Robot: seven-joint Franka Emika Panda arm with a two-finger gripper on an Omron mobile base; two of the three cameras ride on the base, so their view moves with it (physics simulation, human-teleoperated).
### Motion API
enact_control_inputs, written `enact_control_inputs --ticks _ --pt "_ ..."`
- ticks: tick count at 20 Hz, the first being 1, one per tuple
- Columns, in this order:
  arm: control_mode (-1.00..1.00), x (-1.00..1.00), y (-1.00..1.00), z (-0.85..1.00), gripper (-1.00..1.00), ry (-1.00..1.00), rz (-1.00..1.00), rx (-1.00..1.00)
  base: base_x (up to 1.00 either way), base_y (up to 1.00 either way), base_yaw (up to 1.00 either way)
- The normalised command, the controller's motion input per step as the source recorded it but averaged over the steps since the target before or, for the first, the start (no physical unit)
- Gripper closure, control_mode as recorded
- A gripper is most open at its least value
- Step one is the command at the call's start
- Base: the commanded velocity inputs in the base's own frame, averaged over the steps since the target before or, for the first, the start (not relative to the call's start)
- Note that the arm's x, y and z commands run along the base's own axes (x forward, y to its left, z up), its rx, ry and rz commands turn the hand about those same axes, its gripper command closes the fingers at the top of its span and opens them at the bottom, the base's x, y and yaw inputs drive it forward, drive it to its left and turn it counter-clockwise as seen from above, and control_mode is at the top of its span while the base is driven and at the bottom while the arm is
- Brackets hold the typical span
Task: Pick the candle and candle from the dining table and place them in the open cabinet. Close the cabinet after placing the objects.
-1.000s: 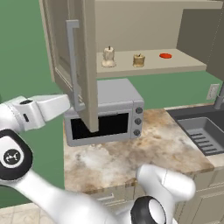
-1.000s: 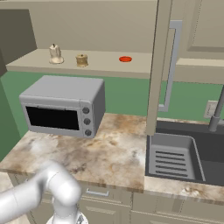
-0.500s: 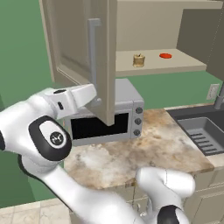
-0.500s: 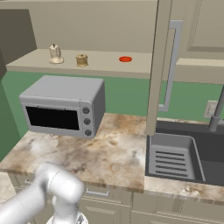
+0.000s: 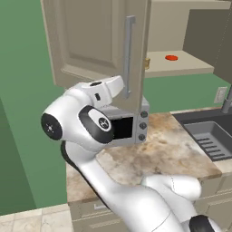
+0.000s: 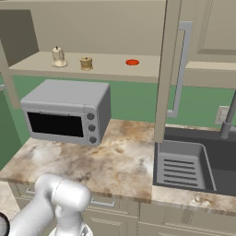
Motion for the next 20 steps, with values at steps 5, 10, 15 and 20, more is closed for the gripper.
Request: enact_control_inputs --ticks 5,10,15,20 --pt "-1.00 0.67 -0.25 0.00 -1.00 0.00 0.01 0.00 0.00 0.00 0.00" --pt "-1.00 0.57 -0.13 0.00 -1.00 0.00 0.00 0.00 0.00 0.00 0.00" --pt "-1.00 0.68 -0.12 0.00 -1.00 0.00 0.00 0.00 0.00 0.00 0.00" --pt "-1.00 0.70 -0.24 0.00 -1.00 0.00 0.00 0.00 0.00 0.00 0.00"
